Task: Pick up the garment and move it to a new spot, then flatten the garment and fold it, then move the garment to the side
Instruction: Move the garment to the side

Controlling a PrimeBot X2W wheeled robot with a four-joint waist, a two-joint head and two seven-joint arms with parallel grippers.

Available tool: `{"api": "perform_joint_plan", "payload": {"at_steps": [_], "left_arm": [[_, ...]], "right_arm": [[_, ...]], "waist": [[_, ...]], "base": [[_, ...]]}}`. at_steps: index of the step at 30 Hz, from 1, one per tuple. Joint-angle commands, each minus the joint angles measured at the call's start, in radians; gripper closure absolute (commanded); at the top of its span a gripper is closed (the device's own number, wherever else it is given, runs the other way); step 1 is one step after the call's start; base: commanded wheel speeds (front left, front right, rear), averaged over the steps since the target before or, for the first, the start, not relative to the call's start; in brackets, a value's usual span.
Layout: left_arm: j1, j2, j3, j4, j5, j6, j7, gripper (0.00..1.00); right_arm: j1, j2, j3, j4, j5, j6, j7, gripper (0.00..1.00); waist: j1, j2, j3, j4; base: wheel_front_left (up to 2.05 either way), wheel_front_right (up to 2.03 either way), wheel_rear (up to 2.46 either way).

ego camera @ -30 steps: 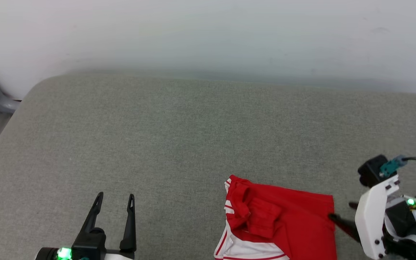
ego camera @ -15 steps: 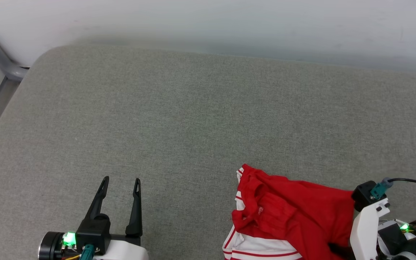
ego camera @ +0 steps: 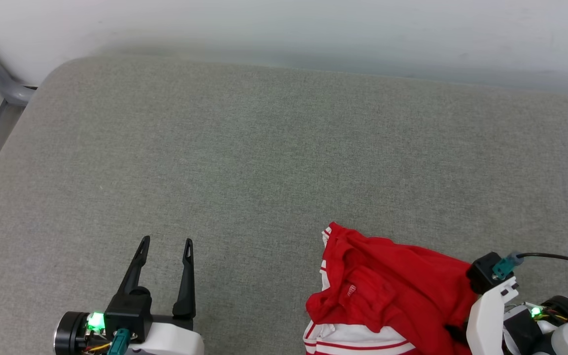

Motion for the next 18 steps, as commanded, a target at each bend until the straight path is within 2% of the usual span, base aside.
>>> {"api": "perform_joint_plan", "payload": {"at_steps": [1, 10, 18], "left_arm": [[-0.001, -0.002, 0.002, 0.003, -0.002, 0.002, -0.002, 0.0], [0.017, -0.005, 0.004, 0.001, 0.001, 0.004, -0.002, 0.0], [0.037, -0.002, 0.017, -0.01, -0.002, 0.009, -0.002, 0.0]], "right_arm": [[0.002, 0.014, 0.029, 0.024, 0.002, -0.001, -0.019, 1.0], [-0.056, -0.016, 0.042, -0.005, 0.016, -0.001, -0.117, 1.0], [-0.103, -0.082, 0.067, -0.039, -0.042, -0.001, -0.187, 1.0]], "waist": [[0.0, 0.0, -0.006, -0.004], [0.0, 0.0, -0.025, -0.024], [0.0, 0.0, -0.027, -0.095]], "base": [[0.0, 0.0, 0.0], [0.0, 0.0, 0.0], [0.0, 0.0, 0.0]]}}
